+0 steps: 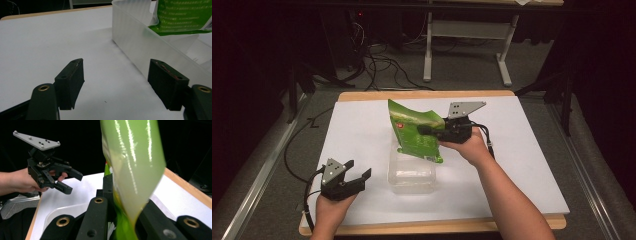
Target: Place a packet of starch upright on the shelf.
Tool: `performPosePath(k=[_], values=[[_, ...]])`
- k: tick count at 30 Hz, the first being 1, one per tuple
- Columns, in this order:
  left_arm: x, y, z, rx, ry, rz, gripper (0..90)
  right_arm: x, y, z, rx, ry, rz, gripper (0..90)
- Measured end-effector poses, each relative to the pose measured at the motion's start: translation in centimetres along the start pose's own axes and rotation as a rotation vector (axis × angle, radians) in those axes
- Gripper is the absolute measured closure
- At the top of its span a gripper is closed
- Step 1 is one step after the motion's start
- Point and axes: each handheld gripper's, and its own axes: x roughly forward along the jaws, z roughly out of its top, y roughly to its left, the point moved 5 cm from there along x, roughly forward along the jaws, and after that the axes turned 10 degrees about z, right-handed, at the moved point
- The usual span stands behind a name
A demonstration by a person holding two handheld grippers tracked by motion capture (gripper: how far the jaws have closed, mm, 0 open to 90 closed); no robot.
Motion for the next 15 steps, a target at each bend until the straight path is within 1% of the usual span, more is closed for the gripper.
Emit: performPosePath(k=[4,7,11,13,15], values=[[-0.1,0.0,0.0,0.0,-0.001,0.0,29.7,0.6,-0.2,-0.5,0.017,0.017,0.011,86.0],[-0.1,0.0,0.0,0.004,0.0,-0.002,29.7,1.1,-0.2,-0.6,0.012,0.016,0.013,85.9],[0.0,-0.1,0.0,0.005,-0.001,-0.003,29.7,1.5,-0.3,-0.6,0.021,0.015,0.005,85.9],[0.0,-0.1,0.0,0.006,0.001,-0.002,29.7,1.8,-0.3,-0.6,0.017,0.008,0.005,85.9],[0.0,-0.1,0.0,0.004,0.001,-0.002,29.7,2.1,-0.4,-0.5,0.023,0.006,-0.005,85.9]])
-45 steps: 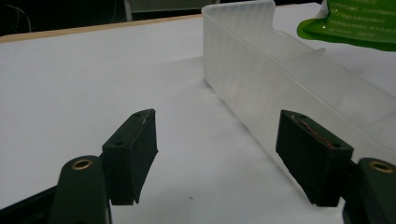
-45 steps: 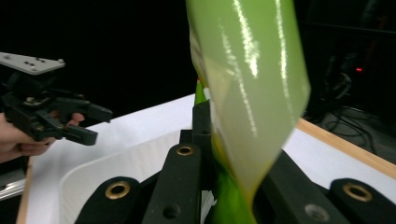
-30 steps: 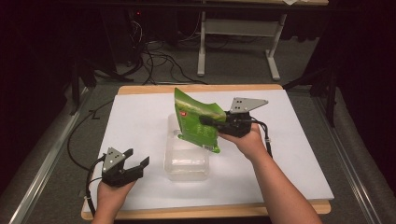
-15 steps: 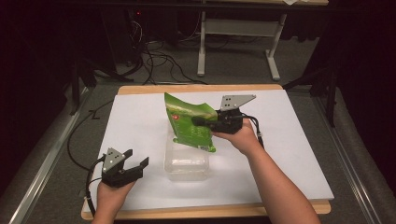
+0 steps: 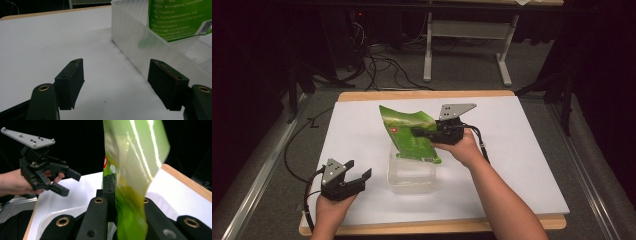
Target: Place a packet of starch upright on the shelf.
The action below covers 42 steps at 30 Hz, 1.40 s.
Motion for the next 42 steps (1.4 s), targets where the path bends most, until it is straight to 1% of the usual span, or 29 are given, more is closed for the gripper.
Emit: performPosePath(k=[3,5,10,14,15,16,17,21,22,23,24,25,26,27,28,30,32,33,34,35,36,37,38,40,42], values=[[-0.1,-0.1,0.0,0.003,-0.001,-0.001,29.7,0.3,0.0,0.0,0.004,-0.012,-0.005,85.9],[-0.1,0.0,0.0,0.001,-0.001,-0.001,29.7,0.7,0.1,0.1,0.005,-0.019,-0.017,85.8],[-0.1,-0.1,0.1,0.002,-0.003,-0.003,29.7,0.8,0.1,0.2,0.004,-0.025,-0.048,85.5],[-0.1,-0.1,0.1,0.001,-0.004,-0.003,29.7,0.9,0.1,0.3,0.008,-0.031,-0.057,85.2],[-0.1,0.0,0.1,0.017,-0.007,0.003,29.7,1.0,0.2,0.3,0.009,-0.03,-0.055,85.2],[-0.1,-0.1,0.1,0.003,-0.002,-0.004,29.7,1.1,0.3,0.4,0.006,-0.032,-0.054,85.2],[-0.1,-0.2,0.1,0.004,-0.002,-0.005,29.7,1.2,0.3,0.4,0.002,-0.028,-0.053,85.1],[-0.2,-0.1,0.1,0.001,-0.007,-0.003,29.7,1.4,0.9,0.6,-0.009,-0.021,-0.025,85.9],[-0.2,-0.1,0.1,0.002,-0.006,-0.002,29.7,1.3,1.1,0.6,-0.016,-0.01,-0.025,86.0],[-0.2,-0.2,0.1,-0.011,-0.006,-0.006,29.7,1.3,1.2,0.6,-0.021,-0.007,-0.024,86.0],[-0.1,-0.1,0.1,0.002,-0.004,-0.002,29.7,1.2,1.2,0.6,-0.018,-0.007,-0.023,86.0],[-0.1,-0.1,0.1,0.001,-0.004,-0.002,29.7,1.0,1.2,0.6,-0.02,-0.009,-0.02,86.1],[-0.1,-0.2,0.1,-0.013,-0.004,-0.008,29.7,0.8,1.2,0.6,-0.019,-0.008,-0.018,86.1],[-0.1,-0.1,0.1,0.003,-0.004,-0.003,29.7,0.6,1.1,0.7,-0.019,-0.015,-0.013,86.1],[-0.1,-0.1,0.1,0.004,-0.004,-0.002,29.7,0.3,1.1,0.7,-0.016,-0.021,-0.008,86.1],[-0.1,0.0,0.1,0.001,-0.004,-0.002,29.7,-0.1,0.9,0.7,-0.011,-0.021,-0.015,86.2],[-0.1,0.0,0.1,0.0,-0.003,-0.002,29.7,-0.4,0.7,0.5,-0.016,0.0,-0.037,86.2],[-0.1,0.0,0.1,0.0,-0.003,-0.002,29.7,-0.4,0.7,0.5,-0.016,0.0,-0.037,86.2],[-0.1,0.0,0.1,0.0,-0.004,-0.002,29.7,-0.5,0.6,0.3,-0.021,0.012,-0.04,86.3],[-0.1,0.0,0.1,0.001,-0.005,-0.002,29.7,-0.5,0.6,0.3,-0.013,0.004,-0.037,86.2],[-0.1,-0.1,0.1,0.002,-0.005,-0.002,29.7,-0.5,0.7,0.3,-0.012,0.004,-0.035,86.2],[-0.1,-0.3,0.1,-0.017,-0.001,-0.009,29.7,-0.3,0.7,0.3,-0.014,0.01,-0.032,86.2],[-0.1,-0.3,0.1,-0.024,-0.001,-0.01,29.7,-0.1,0.9,0.3,-0.019,0.017,-0.028,86.3],[-0.1,-0.2,0.1,-0.007,-0.001,-0.007,29.7,0.7,1.0,0.3,-0.038,0.031,-0.025,86.2],[-0.1,-0.1,0.2,0.001,-0.01,-0.001,29.7,1.5,1.0,0.4,-0.037,0.029,-0.024,86.2]])
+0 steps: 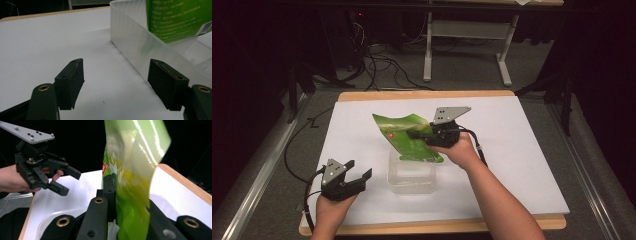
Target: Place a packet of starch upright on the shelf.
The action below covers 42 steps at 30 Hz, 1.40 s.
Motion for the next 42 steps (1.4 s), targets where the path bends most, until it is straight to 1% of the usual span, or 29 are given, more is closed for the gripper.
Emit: performPosePath(k=[3,4,8,10,11,12,13,14,15,16,17,18,20,23,25,26,29,30,32,34,35,36,39,42], values=[[0.0,0.2,0.0,0.004,-0.004,0.003,29.7,0.8,-0.1,0.2,0.008,-0.018,0.008,86.2],[-0.1,0.2,0.0,-0.007,-0.002,-0.001,29.7,1.0,-0.1,0.2,0.009,-0.024,0.01,86.1],[-0.2,0.2,0.0,-0.005,-0.002,-0.002,29.7,1.5,-0.3,-0.3,0.026,-0.012,-0.003,83.9],[-0.1,0.2,0.0,-0.006,-0.004,-0.003,29.7,1.5,-0.5,-0.5,0.038,-0.002,-0.029,81.4],[-0.1,0.1,0.0,-0.004,-0.004,-0.003,29.7,1.6,-0.6,-0.6,0.038,0.005,-0.05,78.6],[-0.1,0.1,0.0,-0.002,-0.003,-0.005,29.7,1.5,-0.6,-0.6,0.045,-0.002,-0.061,74.5],[-0.1,0.0,0.0,-0.001,-0.003,-0.006,29.7,1.3,-0.6,-0.5,0.047,-0.023,-0.073,70.8],[0.0,0.1,0.1,0.01,-0.012,-0.003,29.7,1.1,-0.6,-0.3,0.052,-0.041,-0.09,68.7],[0.0,0.0,0.1,0.01,-0.011,-0.004,29.7,0.8,-0.6,-0.2,0.059,-0.047,-0.095,68.0],[0.0,0.0,0.1,0.011,-0.01,-0.005,29.8,0.6,-0.5,-0.2,0.058,-0.05,-0.097,66.7],[0.0,-0.1,0.0,0.003,0.001,-0.008,29.8,0.3,-0.5,-0.2,0.052,-0.043,-0.115,65.3],[0.0,-0.1,0.0,0.003,0.002,-0.01,30.0,0.0,-0.4,-0.3,0.048,-0.037,-0.14,64.2],[0.1,-0.1,0.0,0.006,0.005,-0.017,31.0,-0.8,-0.3,-0.5,0.05,-0.041,-0.174,64.2],[0.2,-0.3,0.0,0.0,0.007,-0.026,32.9,-2.0,0.1,-0.9,0.067,-0.07,-0.211,63.9],[0.2,-0.3,0.1,-0.003,0.006,-0.032,34.4,-2.8,0.3,-1.3,0.077,-0.067,-0.238,63.3],[0.2,-0.4,0.1,-0.007,0.005,-0.036,34.9,-3.1,0.4,-1.6,0.08,-0.068,-0.242,63.3],[0.3,-0.6,0.2,-0.009,0.001,-0.038,36.5,-4.0,0.8,-2.3,0.084,-0.043,-0.272,62.8],[0.4,-0.6,0.2,-0.01,0.001,-0.038,36.9,-4.2,1.0,-2.6,0.082,-0.037,-0.275,62.3],[0.5,-0.7,0.2,-0.028,0.007,-0.045,37.5,-4.6,1.3,-3.0,0.083,-0.029,-0.294,61.7],[0.6,-0.7,0.3,-0.058,0.014,-0.059,39.1,-5.0,1.7,-3.3,0.087,-0.023,-0.293,61.1],[0.6,-0.7,0.4,-0.063,0.011,-0.063,40.4,-5.2,1.9,-3.5,0.087,-0.018,-0.301,60.9],[0.6,-0.7,0.5,-0.07,0.008,-0.064,41.4,-5.3,2.1,-3.7,0.084,-0.019,-0.305,60.7],[0.7,-0.8,0.6,-0.078,0.001,-0.057,42.4,-5.6,2.5,-4.4,0.098,-0.012,-0.321,60.3],[1.1,-0.9,0.7,-0.081,0.006,-0.049,43.4,-5.9,2.7,-5.2,0.11,-0.019,-0.334,60.0]])
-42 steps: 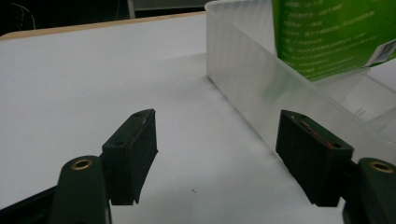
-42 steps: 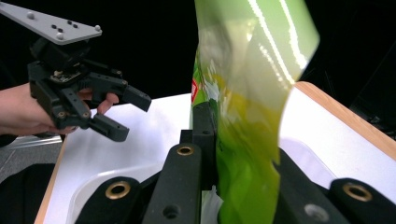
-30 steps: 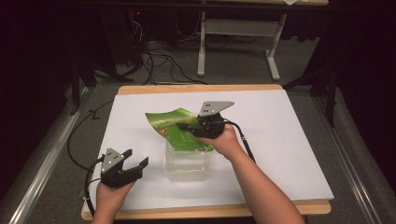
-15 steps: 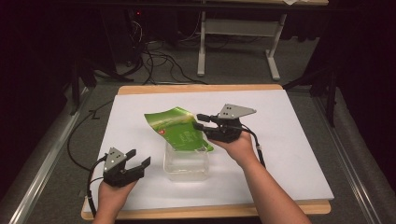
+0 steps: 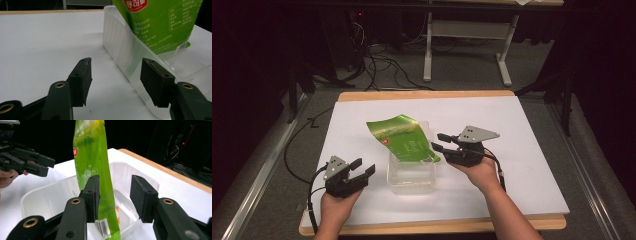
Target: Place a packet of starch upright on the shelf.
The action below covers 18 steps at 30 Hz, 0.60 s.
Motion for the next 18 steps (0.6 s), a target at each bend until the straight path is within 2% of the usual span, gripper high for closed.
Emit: performPosePath(k=[4,7,10,12,14,18], values=[[0.6,-0.3,0.1,0.007,0.015,0.023,46.9,-0.1,-0.2,-1.2,0.037,0.004,-0.013,59.8],[1.1,-0.7,0.1,0.016,0.025,0.036,49.9,-0.3,-0.1,-2.3,0.047,0.032,-0.048,59.8],[1.9,-1.1,0.0,0.035,0.046,0.065,54.4,-0.7,-0.4,-2.8,0.069,0.025,-0.072,62.2],[2.5,-1.4,-0.1,0.047,0.065,0.073,61.1,-0.8,-0.7,-3.0,0.104,0.023,-0.087,65.0],[3.0,-1.5,-0.2,0.05,0.073,0.062,68.8,-0.7,-0.7,-3.1,0.124,0.031,-0.093,67.1],[3.7,-1.7,-0.3,0.025,0.082,0.05,81.7,-0.2,-0.5,-3.4,0.128,0.065,-0.124,74.6]])
